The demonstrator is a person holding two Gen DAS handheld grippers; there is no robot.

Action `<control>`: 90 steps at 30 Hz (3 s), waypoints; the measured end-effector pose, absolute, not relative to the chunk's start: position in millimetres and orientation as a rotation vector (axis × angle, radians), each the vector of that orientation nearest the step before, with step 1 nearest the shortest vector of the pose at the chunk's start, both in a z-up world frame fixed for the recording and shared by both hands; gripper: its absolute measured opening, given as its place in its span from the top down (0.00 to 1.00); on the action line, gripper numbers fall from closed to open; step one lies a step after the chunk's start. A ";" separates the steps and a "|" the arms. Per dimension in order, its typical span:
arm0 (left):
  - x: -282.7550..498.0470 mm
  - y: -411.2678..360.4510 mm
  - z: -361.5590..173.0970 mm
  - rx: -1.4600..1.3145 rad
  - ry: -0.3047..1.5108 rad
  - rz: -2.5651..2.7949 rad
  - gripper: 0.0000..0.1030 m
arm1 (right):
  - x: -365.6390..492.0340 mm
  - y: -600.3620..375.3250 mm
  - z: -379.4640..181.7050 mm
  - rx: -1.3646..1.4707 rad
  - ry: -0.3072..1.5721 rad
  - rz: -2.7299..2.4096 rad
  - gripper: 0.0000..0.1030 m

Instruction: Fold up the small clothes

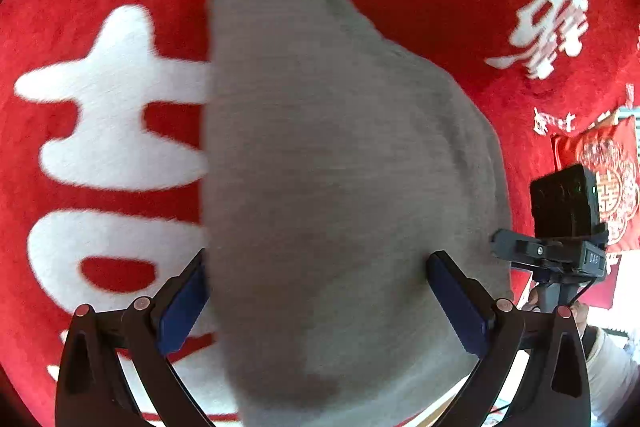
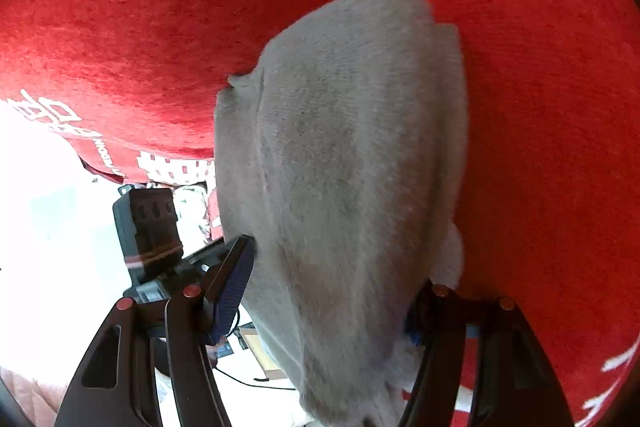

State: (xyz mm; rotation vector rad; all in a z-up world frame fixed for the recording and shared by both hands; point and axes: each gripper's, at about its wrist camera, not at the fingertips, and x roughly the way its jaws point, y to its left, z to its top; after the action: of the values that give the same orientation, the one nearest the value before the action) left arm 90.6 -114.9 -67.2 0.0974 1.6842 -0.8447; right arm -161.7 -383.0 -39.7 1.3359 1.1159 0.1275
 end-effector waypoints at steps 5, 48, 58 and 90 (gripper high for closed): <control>83.7 -121.0 -63.1 0.145 1.644 -0.829 0.09 | -172.4 -382.2 -37.4 1.356 1.134 0.060 0.69; 87.8 74.2 -11.3 0.172 1.448 -0.620 0.48 | -157.5 -217.4 7.7 0.775 1.310 -0.313 0.84; 85.5 86.2 -12.7 0.160 1.458 -0.579 0.33 | -192.9 -219.5 15.4 0.842 1.327 -0.400 0.84; -7.2 134.6 -4.0 0.298 1.569 -0.509 0.25 | -234.1 -144.6 34.5 0.729 1.490 -0.378 0.75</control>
State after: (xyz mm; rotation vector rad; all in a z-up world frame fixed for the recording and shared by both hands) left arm -7.2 134.6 -4.0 0.2981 1.5694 -0.5092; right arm -234.1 -144.6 34.5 0.7290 1.4900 -0.3780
